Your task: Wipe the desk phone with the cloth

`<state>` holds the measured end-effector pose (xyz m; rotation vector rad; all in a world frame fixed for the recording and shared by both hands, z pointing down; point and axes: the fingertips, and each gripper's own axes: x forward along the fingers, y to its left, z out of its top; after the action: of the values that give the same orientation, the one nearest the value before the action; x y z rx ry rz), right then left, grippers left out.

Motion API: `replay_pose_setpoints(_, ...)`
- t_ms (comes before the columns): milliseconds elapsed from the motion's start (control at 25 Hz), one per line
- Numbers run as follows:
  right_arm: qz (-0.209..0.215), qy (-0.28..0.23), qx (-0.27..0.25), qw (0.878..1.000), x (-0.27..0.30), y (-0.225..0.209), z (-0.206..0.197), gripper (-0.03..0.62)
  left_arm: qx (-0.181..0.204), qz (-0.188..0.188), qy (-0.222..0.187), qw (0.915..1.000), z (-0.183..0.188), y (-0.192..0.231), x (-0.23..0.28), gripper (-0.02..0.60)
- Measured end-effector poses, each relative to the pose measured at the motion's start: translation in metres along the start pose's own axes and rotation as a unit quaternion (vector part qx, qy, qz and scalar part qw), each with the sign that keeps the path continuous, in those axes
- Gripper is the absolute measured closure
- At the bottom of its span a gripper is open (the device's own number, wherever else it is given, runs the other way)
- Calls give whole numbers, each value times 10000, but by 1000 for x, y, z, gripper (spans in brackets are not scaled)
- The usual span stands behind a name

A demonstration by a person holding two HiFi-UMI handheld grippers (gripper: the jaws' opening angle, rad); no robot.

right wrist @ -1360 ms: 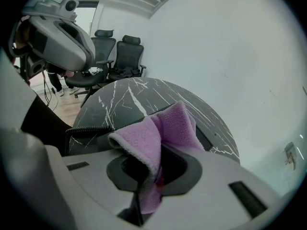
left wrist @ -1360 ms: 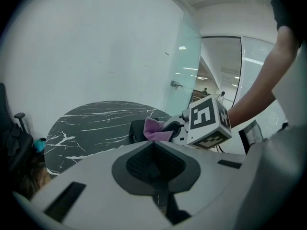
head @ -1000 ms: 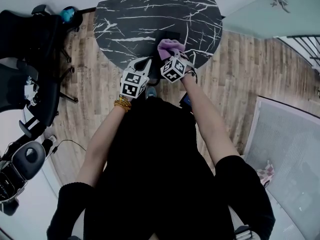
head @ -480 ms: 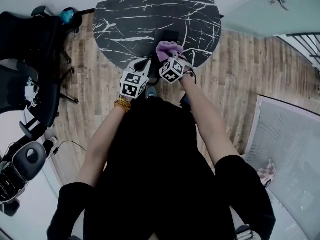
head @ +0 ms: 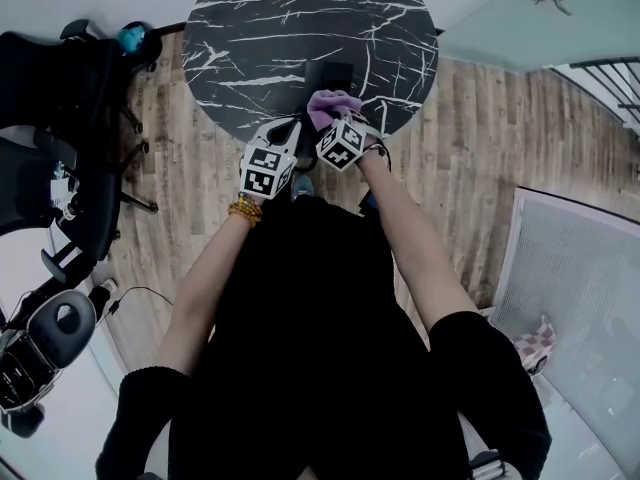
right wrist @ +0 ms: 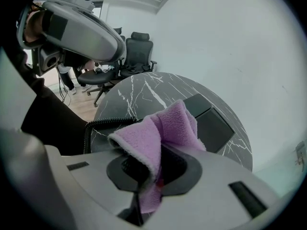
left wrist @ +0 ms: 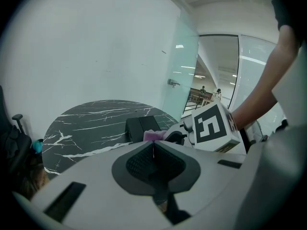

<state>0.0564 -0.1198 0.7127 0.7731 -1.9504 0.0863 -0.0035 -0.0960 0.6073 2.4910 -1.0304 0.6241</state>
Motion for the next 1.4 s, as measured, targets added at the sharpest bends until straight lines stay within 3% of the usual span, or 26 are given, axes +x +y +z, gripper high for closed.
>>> replay_pose_setpoints(800, 772, 411, -269, 9958, 1, 35, -16, 536, -30, -2, 3, 10000, -4, -3, -2, 568)
replay_pose_setpoints(1240, 992, 612, -316, 9927, -1, 42, -19, 536, -38, -27, 2, 10000, -6, -3, -1, 568)
replay_pose_setpoints(1400, 1450, 577, -238, 9875, -4, 44, -20, 535, -116, 20, -25, 9999, -5, 0, -3, 568)
